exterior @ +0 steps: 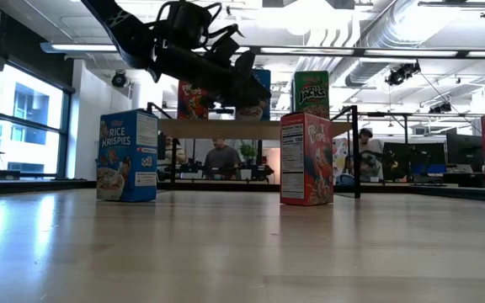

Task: Stack cereal on shelf
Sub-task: Put the right blue cereal box on the shelf aligned with the other blue cereal box, then put the red cereal box on the shelf aligned with the other red cereal box

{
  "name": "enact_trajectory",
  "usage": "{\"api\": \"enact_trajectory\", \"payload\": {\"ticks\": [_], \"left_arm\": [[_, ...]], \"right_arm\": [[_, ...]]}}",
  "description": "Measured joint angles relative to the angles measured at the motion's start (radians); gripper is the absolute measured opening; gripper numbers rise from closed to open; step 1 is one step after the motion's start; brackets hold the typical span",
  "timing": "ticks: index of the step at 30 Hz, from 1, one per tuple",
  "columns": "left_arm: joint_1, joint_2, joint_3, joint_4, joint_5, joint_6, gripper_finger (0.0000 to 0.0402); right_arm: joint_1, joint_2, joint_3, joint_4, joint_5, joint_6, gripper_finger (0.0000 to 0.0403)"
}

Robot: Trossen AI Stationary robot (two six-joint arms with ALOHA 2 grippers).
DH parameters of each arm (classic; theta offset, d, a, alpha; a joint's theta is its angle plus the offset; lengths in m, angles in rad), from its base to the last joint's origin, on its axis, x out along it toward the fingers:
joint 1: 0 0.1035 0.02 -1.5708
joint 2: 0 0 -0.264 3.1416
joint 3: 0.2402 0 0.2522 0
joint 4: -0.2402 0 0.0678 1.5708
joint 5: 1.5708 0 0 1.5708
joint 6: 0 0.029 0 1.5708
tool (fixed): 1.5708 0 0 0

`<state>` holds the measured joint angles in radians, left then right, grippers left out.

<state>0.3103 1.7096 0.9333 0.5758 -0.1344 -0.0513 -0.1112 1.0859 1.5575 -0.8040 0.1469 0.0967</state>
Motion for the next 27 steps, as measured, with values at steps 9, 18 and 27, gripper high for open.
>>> {"api": "enact_trajectory", "payload": {"ticks": [9,18,27], "left_arm": [[-0.017,-0.020,-0.001,-0.003,0.011,-0.007,0.0216],[-0.058,-0.133,-0.001,-0.081,0.012,0.010,0.0216],[-0.092,-0.268,-0.001,-0.177,-0.002,0.005,0.0216]], "right_arm": [[0.000,0.000,0.000,0.000,0.000,0.000,0.0216],[0.000,0.000,0.000,0.000,0.000,0.000,0.0216],[0.000,0.000,0.000,0.000,0.000,0.000,0.0216]]}}
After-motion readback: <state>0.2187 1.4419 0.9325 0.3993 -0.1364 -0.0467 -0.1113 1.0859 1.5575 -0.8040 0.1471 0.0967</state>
